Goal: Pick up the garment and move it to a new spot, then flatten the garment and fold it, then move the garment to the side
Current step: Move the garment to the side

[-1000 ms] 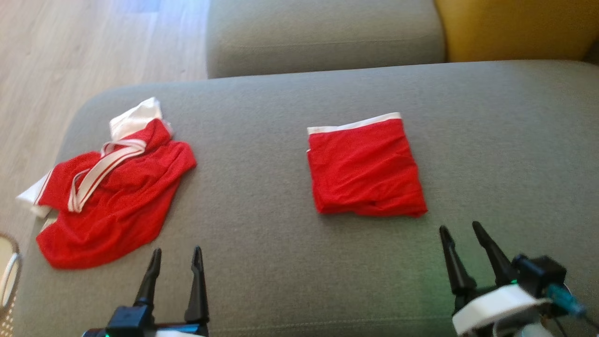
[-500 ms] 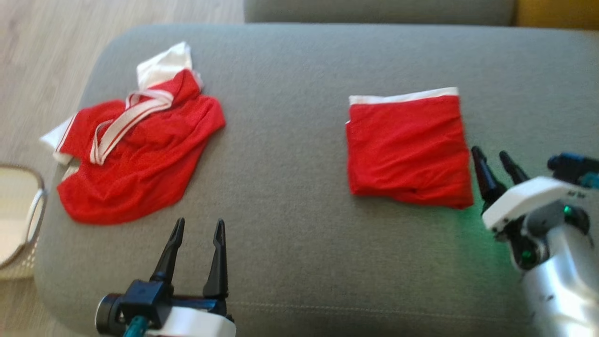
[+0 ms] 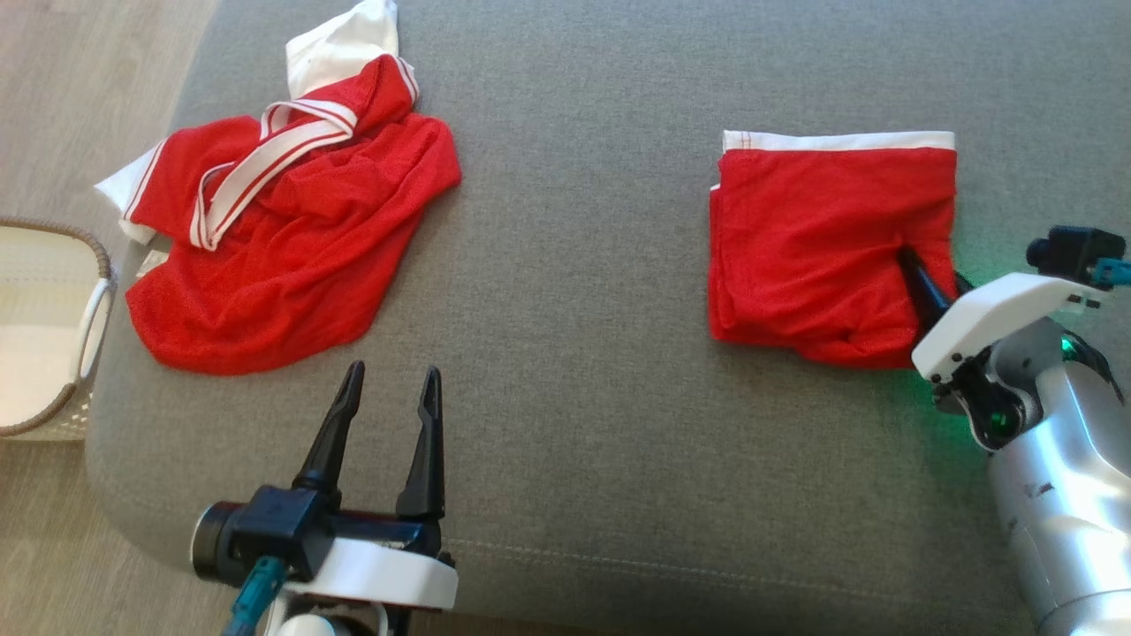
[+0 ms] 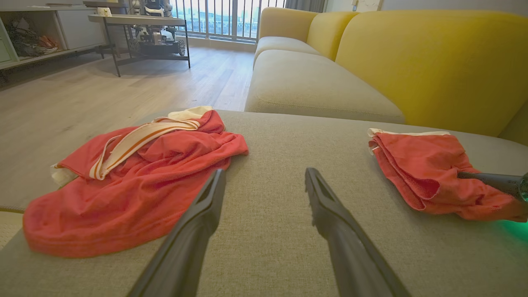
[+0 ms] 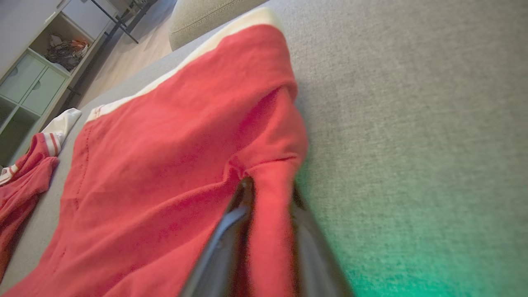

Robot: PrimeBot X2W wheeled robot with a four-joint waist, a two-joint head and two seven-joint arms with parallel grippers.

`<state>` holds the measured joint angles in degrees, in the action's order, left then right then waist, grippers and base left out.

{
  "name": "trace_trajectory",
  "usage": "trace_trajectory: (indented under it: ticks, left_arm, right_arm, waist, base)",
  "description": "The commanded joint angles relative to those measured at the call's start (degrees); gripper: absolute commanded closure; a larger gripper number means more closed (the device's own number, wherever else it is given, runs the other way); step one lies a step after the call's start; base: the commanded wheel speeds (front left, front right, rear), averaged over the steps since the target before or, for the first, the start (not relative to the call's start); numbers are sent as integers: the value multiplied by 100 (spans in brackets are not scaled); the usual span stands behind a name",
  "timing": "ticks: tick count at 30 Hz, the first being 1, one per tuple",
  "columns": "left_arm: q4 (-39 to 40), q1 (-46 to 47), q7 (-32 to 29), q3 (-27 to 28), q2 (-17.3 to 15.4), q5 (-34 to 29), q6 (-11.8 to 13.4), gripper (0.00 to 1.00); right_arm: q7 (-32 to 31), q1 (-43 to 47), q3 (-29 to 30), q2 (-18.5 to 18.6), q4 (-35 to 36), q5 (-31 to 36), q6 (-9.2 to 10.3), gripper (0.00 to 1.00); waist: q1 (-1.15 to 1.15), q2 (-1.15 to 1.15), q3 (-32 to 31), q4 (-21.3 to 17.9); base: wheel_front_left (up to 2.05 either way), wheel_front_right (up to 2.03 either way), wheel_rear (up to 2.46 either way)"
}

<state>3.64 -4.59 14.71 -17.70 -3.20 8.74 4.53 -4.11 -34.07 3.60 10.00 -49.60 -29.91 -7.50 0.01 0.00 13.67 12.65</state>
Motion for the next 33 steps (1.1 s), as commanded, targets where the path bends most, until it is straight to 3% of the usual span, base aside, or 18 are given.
trace_trajectory:
  ticks: [1,9,16,25,33]
  left_arm:
    - [184,201,29,151,32,10,13,0]
    - [188,161,29,195,32,-105,-4,0]
    - [238,153,29,286,32,-276,-94,0]
    - [274,169,29,389,12,-465,-283,0]
    - [356,164,29,498,-82,-555,-426,0]
  right_arm:
    - [-9,-118,-192,15,54,-51,1,100]
    - [210,-152,-527,307,180,-37,1,100]
    - [79,13,-836,833,866,-62,1,100]
    - [65,168,-659,1135,1278,-11,1,100]
    - [302,153,-360,1220,1363,469,1,100]
  waist:
    - [-1,0,16,-6]
    - [-1,0,7,-432]
    - [-1,0,-1,-1274]
    - [-1,0,52,-1969]
    - [-1,0,139,-2250]
  base:
    - [0,0,0]
    - [0,0,0]
    - [0,0,0]
    - [0,0,0]
    - [0,0,0]
